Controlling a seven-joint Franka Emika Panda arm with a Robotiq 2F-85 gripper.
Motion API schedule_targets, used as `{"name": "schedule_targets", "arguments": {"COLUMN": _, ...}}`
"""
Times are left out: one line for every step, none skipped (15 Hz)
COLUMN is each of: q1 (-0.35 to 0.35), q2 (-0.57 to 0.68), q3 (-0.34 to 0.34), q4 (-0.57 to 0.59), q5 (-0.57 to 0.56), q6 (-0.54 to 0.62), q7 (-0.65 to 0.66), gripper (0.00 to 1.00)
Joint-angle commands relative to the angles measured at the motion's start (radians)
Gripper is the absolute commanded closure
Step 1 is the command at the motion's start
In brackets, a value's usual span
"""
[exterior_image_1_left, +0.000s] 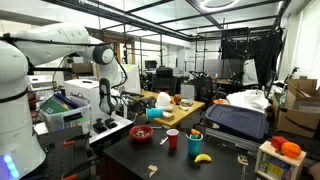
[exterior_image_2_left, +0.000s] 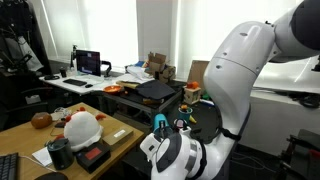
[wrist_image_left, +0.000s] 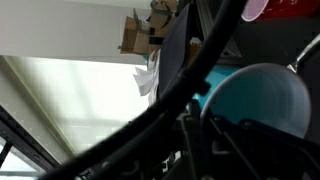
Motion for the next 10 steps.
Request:
{"name": "schedule_targets", "arguments": {"q1": 0.000, "q2": 0.002, "q3": 0.002, "q4": 0.023, "q5": 0.039, "q6": 0.032, "q7": 0.099, "gripper": 0.99}}
{"name": "schedule_targets", "arguments": {"q1": 0.008, "q2": 0.002, "q3": -0.005, "q4": 0.027, "q5": 0.041, "q6": 0.023, "q7": 0.128, "gripper": 0.99}}
{"name": "schedule_targets", "arguments": {"q1": 0.008, "q2": 0.001, "q3": -0.006, "q4": 0.027, "q5": 0.040, "q6": 0.029, "q7": 0.149, "gripper": 0.99}}
{"name": "schedule_targets", "arguments": {"q1": 0.009, "q2": 0.002, "q3": -0.008, "q4": 0.030, "q5": 0.039, "q6": 0.032, "q7": 0.173, "gripper": 0.99}}
{"name": "schedule_targets", "arguments": {"q1": 0.003, "q2": 0.000, "q3": -0.005, "q4": 0.028, "q5": 0.035, "q6": 0.050, "q7": 0.190, "gripper": 0.99}}
{"name": "schedule_targets", "arguments": {"q1": -0.005, "q2": -0.003, "q3": -0.001, "q4": 0.025, "q5": 0.030, "q6": 0.079, "q7": 0.203, "gripper": 0.99}}
{"name": "schedule_targets", "arguments": {"q1": -0.013, "q2": -0.005, "q3": 0.003, "q4": 0.023, "q5": 0.028, "q6": 0.112, "q7": 0.222, "gripper": 0.99}}
{"name": "schedule_targets", "arguments": {"q1": -0.018, "q2": -0.006, "q3": 0.005, "q4": 0.022, "q5": 0.023, "q6": 0.153, "q7": 0.237, "gripper": 0.99}}
{"name": "schedule_targets", "arguments": {"q1": -0.023, "q2": -0.004, "q3": 0.006, "q4": 0.026, "q5": 0.025, "q6": 0.190, "q7": 0.254, "gripper": 0.99}}
{"name": "schedule_targets", "arguments": {"q1": -0.026, "q2": -0.005, "q3": 0.005, "q4": 0.024, "q5": 0.023, "q6": 0.228, "q7": 0.267, "gripper": 0.99}}
